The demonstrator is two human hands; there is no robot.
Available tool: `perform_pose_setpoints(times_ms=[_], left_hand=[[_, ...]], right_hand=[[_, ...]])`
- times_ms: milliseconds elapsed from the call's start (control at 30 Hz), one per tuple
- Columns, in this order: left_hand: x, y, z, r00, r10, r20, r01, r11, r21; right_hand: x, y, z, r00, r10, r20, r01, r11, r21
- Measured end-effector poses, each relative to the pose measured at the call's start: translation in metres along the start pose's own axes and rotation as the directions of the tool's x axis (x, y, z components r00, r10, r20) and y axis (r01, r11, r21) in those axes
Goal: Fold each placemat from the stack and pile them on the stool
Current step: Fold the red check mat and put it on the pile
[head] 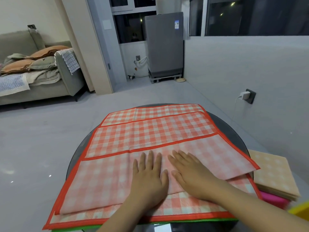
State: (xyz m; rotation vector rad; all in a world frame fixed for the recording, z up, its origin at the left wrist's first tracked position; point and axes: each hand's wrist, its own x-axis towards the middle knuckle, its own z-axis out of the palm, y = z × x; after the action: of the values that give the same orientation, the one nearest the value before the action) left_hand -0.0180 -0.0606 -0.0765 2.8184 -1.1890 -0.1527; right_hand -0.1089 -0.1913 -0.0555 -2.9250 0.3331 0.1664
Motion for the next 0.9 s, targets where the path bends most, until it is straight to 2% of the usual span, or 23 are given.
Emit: perform_pose_setpoints(times_ms=[200,533,800,900], left_hand=[[0.000,0.002,-0.002,1.000,-0.004,0.017,0.003,1.000,0.017],[0.002,-0.001,0.003,1.000,0.005,0.007,-0.005,0.999,0.050],[0.001,0.001,0.001,1.000,0.004,0.012,-0.004,0.999,0.048],[-0.001,0.004,-0.001,1.000,0.006,0.013,-0.007,0.999,0.032]], right_hand=[[-0.012,0.018,0.006,0.996,0.018,-0.086,-0.016,1.000,0.023],[-0.036,0.091,-0.002,0.961,0.253,-0.107,-0.259,0.965,-0.042],[-0.034,0.083,-0.005,0.956,0.272,-0.110,-0.278,0.959,-0.047],[-0.027,0.058,-0.006,0.969,0.199,-0.145,-0.204,0.979,-0.023]])
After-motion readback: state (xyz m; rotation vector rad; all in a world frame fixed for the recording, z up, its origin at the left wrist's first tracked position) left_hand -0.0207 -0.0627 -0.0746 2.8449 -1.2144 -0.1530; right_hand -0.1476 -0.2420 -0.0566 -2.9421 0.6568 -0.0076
